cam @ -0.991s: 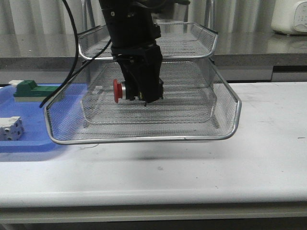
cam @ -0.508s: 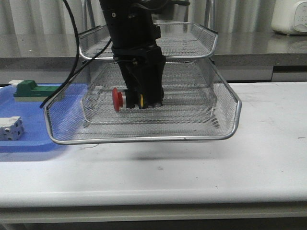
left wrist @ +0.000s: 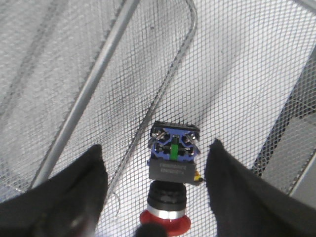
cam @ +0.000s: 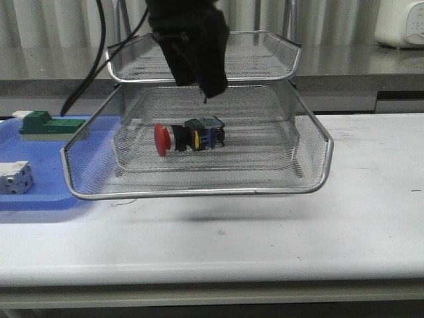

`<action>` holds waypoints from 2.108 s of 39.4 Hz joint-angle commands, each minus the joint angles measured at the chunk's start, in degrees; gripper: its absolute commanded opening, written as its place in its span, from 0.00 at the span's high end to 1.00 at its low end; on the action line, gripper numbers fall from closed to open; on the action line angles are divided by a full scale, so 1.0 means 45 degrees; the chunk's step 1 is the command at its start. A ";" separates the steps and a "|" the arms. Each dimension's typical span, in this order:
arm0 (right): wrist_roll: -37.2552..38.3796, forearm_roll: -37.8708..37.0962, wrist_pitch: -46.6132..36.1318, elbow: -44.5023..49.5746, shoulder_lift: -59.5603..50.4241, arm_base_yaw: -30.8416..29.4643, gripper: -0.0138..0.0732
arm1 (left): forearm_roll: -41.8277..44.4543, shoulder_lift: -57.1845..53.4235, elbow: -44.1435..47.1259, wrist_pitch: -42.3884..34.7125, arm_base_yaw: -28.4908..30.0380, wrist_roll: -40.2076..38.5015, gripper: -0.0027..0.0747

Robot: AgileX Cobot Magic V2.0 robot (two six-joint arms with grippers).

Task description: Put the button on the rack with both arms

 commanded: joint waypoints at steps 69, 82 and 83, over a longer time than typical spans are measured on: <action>-0.0034 0.0074 -0.1091 -0.0341 0.0092 -0.0053 0.97 | 0.0104 -2.4560 1.9843 -1.0199 0.5226 -0.4007 0.99; -0.0034 0.0074 -0.1091 -0.0341 0.0092 -0.0053 0.97 | 0.0104 -2.5358 2.0027 -1.0312 0.5226 -0.4007 0.99; -0.0034 0.0074 -0.1091 -0.0341 0.0092 -0.0053 0.97 | 0.0104 -2.5358 2.0027 -1.0312 0.5226 -0.4007 0.99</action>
